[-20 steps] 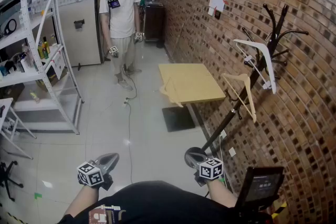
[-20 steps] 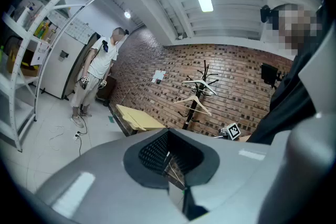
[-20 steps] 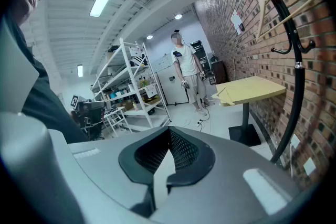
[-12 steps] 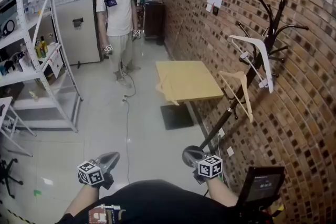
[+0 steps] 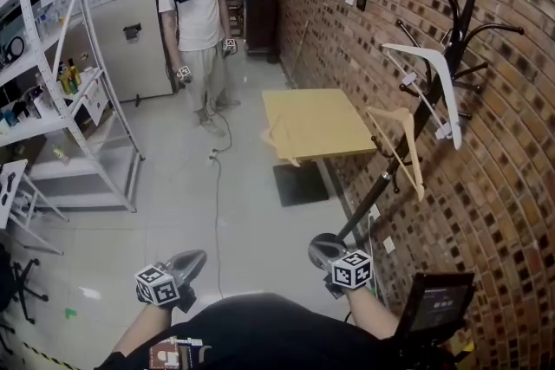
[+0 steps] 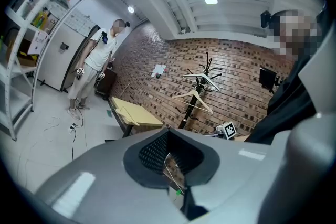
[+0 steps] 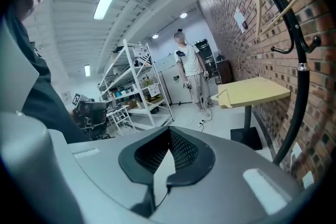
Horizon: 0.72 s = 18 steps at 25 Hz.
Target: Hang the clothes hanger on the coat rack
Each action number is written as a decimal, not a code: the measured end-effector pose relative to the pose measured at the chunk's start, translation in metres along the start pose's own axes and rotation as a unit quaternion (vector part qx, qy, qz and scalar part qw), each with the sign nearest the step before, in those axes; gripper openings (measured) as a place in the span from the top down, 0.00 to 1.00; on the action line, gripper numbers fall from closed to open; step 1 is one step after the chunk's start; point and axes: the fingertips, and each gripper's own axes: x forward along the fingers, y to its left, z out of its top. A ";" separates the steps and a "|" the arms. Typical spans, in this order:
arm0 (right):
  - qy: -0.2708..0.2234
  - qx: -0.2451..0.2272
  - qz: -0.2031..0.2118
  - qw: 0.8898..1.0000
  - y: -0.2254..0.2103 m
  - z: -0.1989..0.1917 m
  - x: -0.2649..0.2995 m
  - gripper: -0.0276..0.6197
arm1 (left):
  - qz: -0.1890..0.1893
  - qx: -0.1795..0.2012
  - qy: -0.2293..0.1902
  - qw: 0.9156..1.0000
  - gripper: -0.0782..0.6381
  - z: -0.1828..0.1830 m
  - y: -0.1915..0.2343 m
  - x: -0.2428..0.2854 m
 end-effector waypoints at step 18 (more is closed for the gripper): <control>-0.027 0.019 -0.082 0.996 0.019 0.095 0.200 0.94 | -0.069 0.003 0.018 0.997 0.90 0.110 0.235 0.002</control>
